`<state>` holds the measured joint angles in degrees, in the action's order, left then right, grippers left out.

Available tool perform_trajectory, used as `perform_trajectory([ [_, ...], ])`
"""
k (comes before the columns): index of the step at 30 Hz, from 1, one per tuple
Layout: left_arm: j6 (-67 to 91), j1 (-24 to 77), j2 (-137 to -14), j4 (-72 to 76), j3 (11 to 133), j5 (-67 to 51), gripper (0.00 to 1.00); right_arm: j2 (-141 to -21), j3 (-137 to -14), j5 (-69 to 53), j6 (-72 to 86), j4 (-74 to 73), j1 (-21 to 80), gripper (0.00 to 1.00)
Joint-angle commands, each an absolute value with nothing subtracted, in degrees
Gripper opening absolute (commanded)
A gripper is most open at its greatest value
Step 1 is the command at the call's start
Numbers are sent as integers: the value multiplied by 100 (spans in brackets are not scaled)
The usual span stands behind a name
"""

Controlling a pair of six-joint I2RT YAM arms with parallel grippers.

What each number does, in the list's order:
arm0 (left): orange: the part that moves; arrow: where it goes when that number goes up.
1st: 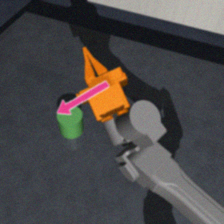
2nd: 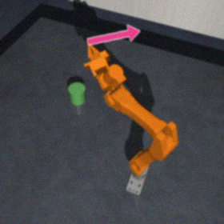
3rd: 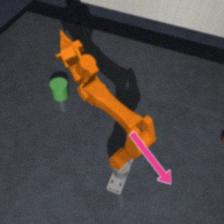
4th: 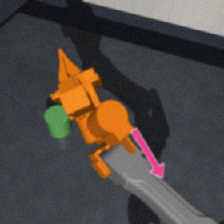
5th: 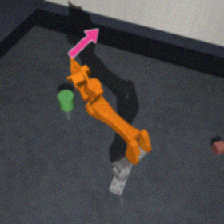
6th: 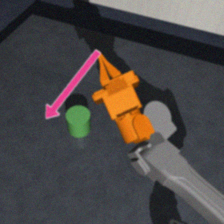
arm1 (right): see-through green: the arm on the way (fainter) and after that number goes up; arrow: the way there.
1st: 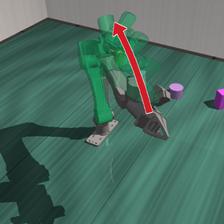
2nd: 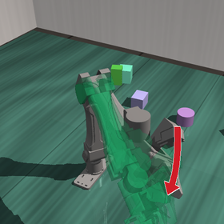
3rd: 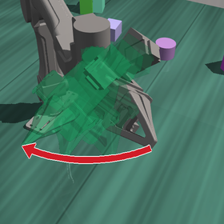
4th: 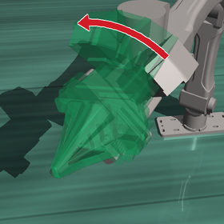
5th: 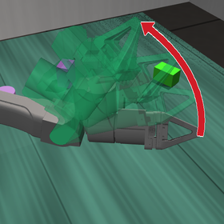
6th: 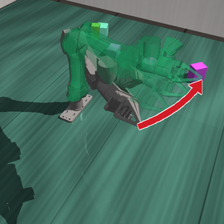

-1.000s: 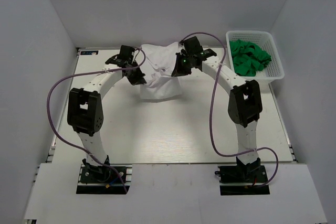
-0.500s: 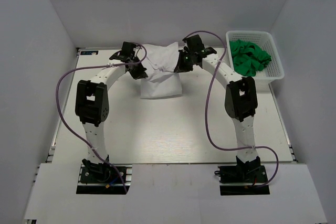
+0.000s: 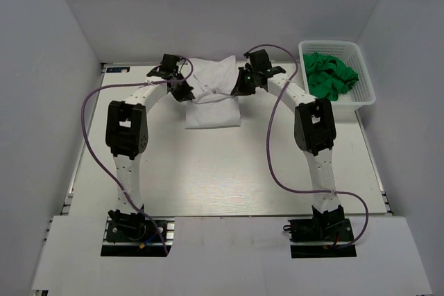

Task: Fold and stack the t-shirts
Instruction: Fold the folded rectangular tshirt in 1/3 of the way

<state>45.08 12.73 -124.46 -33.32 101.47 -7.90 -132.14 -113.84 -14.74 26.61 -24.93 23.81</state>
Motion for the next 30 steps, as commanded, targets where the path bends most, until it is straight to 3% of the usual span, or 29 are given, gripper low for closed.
perform_trajectory([
  [1, 4544, 1222, -12453, -3007, 10354, -809, 0, -13342, -11663, -1722, 2698, -2022, 2303, 0],
  [3, 4544, 1222, -12515, -2928, 10354, -879, 9, -13456, -11716, -1758, 2742, -1952, 2312, 0],
  [4, 4544, 1222, -12516, -2927, 10354, -879, 16, -13473, -11733, -1706, 2812, -1890, 2294, 17],
  [5, 4544, 1222, -12516, -2866, 10406, -748, 35, -13526, -11716, -1714, 2830, -1855, 2294, 26],
  [7, 4544, 1169, -12638, -2813, 10538, -694, 50, -13614, -11768, -1766, 2996, -1628, 2224, 32],
  [8, 4544, 1099, -12691, -2743, 10686, -607, 68, -13658, -11803, -1801, 3049, -1565, 2206, 48],
  [10, 4614, 1029, -12849, -2742, 10993, -667, 73, -13763, -12005, -1968, 3285, -1346, 2092, 69],
  [11, 4614, 959, -13032, -2812, 11369, -668, 76, -13790, -12084, -2030, 3331, -1301, 2048, 90],
  [18, 4615, 844, -13289, -2706, 11909, -1098, 97, -13493, -12208, -1802, 2965, -1352, 1925, 90],
  [21, 4395, 844, -12808, -2865, 11533, -1012, 100, -13149, -12050, -1846, 2071, -1959, 2021, 90],
  [26, 3973, 975, -11130, -2295, 9223, -633, 100, -12077, -10549, -1750, 1267, -1987, 2592, 90],
  [30, 3771, 976, -9925, -1260, 7439, -1212, 100, -11953, -10126, -1441, 1474, -1820, 2909, 90],
])
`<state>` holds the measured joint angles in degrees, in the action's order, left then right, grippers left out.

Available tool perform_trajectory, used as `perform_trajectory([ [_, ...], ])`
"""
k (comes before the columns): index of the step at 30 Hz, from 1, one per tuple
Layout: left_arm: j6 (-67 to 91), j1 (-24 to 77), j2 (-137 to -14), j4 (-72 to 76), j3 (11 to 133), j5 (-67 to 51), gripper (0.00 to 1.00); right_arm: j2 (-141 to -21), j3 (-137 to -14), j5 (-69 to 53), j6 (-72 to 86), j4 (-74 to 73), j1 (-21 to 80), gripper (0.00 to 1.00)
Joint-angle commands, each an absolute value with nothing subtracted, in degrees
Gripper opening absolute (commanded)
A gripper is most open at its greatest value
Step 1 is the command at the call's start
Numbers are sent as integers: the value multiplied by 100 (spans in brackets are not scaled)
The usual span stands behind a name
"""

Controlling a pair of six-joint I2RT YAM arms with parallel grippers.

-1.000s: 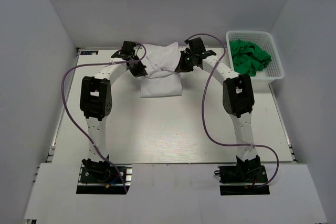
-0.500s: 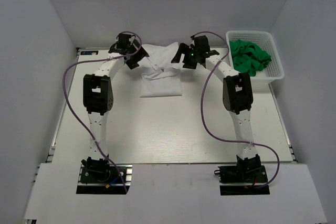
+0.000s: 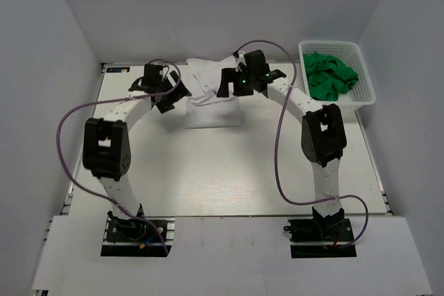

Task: Fold and stack the t-shirts
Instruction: Fold the folded rectangular tshirt in 1/3 of the way

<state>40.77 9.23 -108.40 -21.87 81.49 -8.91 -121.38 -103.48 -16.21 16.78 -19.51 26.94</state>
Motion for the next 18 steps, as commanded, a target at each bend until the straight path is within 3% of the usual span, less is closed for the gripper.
perform_trajectory([
  [1, 3771, 976, -9714, -909, 6974, -1213, 100, -11997, -10064, -1494, 1537, -1793, 2909, 90],
  [9, 4121, 1143, -10730, -668, 7451, -2117, 100, -12252, -9404, -1827, 2223, -1073, 2953, 90],
  [18, 4430, 1327, -11312, -623, 7314, -2101, 100, -12217, -8430, -2276, 2206, -132, 2953, 90],
])
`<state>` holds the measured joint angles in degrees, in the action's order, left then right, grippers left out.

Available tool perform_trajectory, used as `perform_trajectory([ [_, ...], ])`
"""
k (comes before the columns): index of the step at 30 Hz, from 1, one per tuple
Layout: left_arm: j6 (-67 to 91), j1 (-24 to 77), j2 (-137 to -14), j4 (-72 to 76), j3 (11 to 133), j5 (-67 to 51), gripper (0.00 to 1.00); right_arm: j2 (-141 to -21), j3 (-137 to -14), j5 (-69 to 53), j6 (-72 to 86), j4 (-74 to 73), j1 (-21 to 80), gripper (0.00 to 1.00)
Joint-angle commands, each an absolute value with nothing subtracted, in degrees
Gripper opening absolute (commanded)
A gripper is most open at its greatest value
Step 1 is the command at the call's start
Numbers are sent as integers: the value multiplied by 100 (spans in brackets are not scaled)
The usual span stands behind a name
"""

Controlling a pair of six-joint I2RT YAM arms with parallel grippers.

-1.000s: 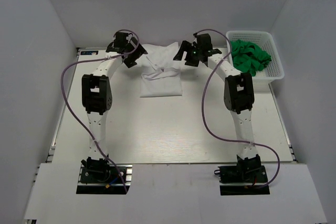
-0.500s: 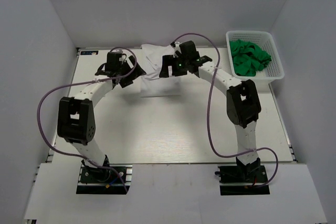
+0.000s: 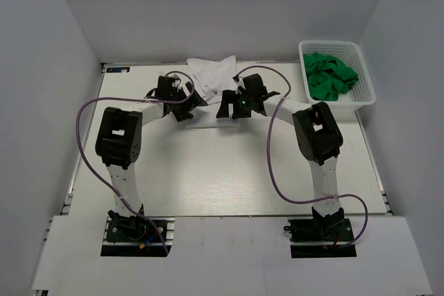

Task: Fold and stack the t-shirts
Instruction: Fold the folded rectangular tshirt in 1/3 of the way

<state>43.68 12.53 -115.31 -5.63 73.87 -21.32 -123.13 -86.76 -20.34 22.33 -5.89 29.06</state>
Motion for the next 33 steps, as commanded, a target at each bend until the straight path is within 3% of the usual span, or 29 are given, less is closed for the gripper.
perform_trajectory([
  [1, 4369, 1379, -11259, -624, 7234, -2031, 100, -12217, -8377, -2285, 2197, -123, 2953, 90],
  [9, 4104, 1441, -10250, -1308, 6031, -1820, 100, -11128, -6822, -2399, 1802, -369, 3103, 90],
  [14, 4104, 1556, -8671, -1704, 5046, -1819, 100, -9907, -5706, -2479, 1618, -824, 3498, 90],
  [20, 3912, 1608, -7349, -2583, 5070, -776, 100, -8842, -6238, -1111, 540, -1704, 3928, 90],
  [27, 3744, 1889, -7733, -3628, 5264, 175, 100, -9026, -6732, 859, -1429, -1144, 4289, 90],
  [33, 3796, 2381, -8156, -3744, 5379, 588, 100, -9526, -6618, 1151, -2888, 281, 4543, 90],
])
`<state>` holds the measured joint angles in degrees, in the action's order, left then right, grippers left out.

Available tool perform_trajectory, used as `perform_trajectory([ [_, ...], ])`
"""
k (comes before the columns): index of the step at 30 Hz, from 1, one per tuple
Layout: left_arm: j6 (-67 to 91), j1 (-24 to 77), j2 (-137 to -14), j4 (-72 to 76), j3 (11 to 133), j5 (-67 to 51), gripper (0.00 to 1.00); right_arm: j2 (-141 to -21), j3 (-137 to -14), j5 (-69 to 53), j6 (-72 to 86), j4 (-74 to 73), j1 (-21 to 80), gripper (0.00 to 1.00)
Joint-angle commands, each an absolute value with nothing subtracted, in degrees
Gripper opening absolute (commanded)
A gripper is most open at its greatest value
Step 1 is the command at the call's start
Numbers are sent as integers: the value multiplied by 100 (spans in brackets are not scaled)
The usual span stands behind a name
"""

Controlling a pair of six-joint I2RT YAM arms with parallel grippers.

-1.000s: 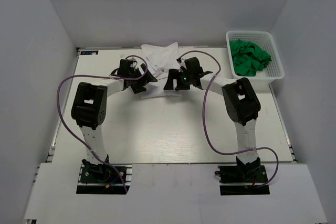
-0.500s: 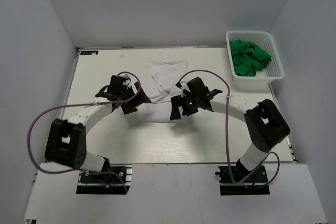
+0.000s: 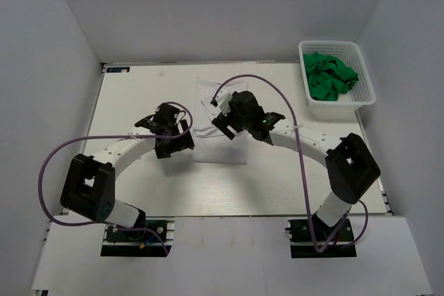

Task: Fold and stack the t-shirts
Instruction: Fold the folded rectangular tshirt in 1/3 of the way

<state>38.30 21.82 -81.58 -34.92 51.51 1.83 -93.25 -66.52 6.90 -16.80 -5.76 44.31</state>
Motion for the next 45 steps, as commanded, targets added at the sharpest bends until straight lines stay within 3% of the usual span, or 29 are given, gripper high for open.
perform_trajectory([
  [1, 3797, 2434, -8217, -3744, 5379, 641, 100, -9588, -6653, 1117, -2961, 316, 4561, 90],
  [11, 4368, 2874, -8981, -4113, 5590, 1283, 100, -10388, -6900, 414, -3419, 536, 4702, 90],
  [26, 4579, 2874, -9677, -3937, 5423, 1415, 100, -11117, -6925, 948, -2953, 1335, 4667, 90],
  [32, 4526, 2822, -9545, -3885, 5212, 1354, 100, -11066, -6900, 528, -2962, 1300, 4667, 90],
  [45, 4421, 2821, -9431, -3894, 4966, 1301, 100, -11689, -7602, 1626, -2593, 1627, 4316, 90],
])
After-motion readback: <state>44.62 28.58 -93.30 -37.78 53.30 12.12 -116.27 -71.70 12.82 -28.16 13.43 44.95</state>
